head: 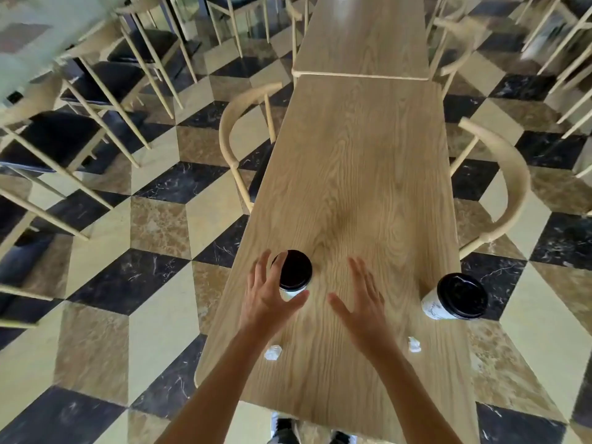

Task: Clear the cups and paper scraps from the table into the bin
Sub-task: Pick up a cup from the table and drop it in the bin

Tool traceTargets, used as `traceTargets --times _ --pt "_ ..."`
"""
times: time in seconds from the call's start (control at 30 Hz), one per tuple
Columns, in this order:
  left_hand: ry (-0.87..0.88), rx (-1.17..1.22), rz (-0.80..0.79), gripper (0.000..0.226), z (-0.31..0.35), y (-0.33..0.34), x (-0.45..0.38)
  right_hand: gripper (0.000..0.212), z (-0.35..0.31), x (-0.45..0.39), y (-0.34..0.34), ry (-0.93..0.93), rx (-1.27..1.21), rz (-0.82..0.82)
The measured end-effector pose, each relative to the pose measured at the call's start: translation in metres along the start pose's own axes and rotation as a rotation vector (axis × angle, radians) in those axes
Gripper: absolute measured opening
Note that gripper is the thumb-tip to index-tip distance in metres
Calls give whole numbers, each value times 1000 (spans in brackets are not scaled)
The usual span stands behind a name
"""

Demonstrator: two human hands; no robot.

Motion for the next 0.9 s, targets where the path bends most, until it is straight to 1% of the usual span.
traceTargets --times 0.03,0.1,0.17,0.47,0.7,0.9 --pt "20 3 -3 90 -1 2 -5 76 -1 -2 0 -14 1 -13" --pt "-9 -4 -21 89 -3 6 -11 76 1 -8 3 -13 30 -16" --pt "-29 -11 -45 88 -5 10 -16 75 5 -14 7 -8 5 -35" --pt "32 -7 -36 78 -12 19 -20 75 8 -31 29 47 -12 -113" --pt "-18 171 34 76 -2 4 -18 75 12 -33 36 74 -38 -123" --pt "3 308 115 73 27 -14 -9 75 7 -29 29 70 -96 -102"
Point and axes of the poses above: each hand's wrist, its own x-axis away from the middle knuckle, its own y-axis out of the palm, z = x × y, the point moved 1 cm from there along -x, towards the middle knuckle, and after that the axes turned 10 degrees about y, right-handed, at the moved point
